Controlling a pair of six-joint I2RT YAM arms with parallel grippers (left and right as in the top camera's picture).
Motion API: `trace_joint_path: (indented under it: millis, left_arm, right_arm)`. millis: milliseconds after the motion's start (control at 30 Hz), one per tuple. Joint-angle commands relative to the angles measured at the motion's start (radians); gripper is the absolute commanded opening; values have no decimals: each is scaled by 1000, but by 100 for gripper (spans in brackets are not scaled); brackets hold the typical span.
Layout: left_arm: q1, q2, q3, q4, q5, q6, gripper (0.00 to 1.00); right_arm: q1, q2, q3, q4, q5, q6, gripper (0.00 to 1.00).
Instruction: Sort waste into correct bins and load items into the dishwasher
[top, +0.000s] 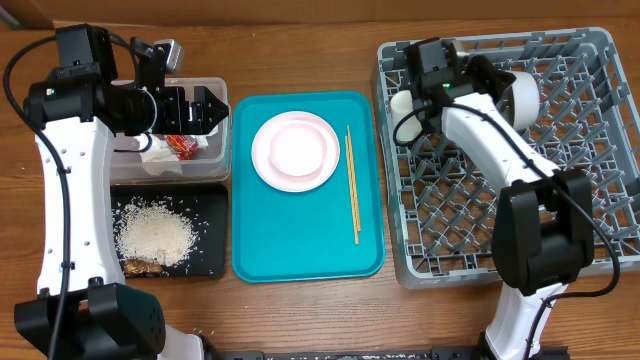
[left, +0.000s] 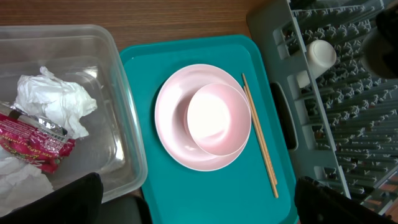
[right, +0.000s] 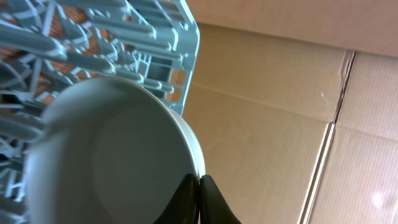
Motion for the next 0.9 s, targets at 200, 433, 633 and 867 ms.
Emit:
trace_joint_path:
  millis: [200, 433, 633, 867]
  left_arm:
    - [-2, -8, 26, 1, -2, -7, 100]
    - [-2, -8, 26, 1, -2, -7, 100]
    - [-2, -8, 26, 1, -2, -8, 100]
    - [-2, -8, 26, 1, -2, -7, 100]
  right_arm:
    - [38, 7, -4, 6, -8, 9, 18]
    - [60, 7, -4, 6, -35, 128, 26]
    - [66, 7, -4, 4, -95, 266, 31]
    - [66, 7, -4, -71, -246, 508, 38]
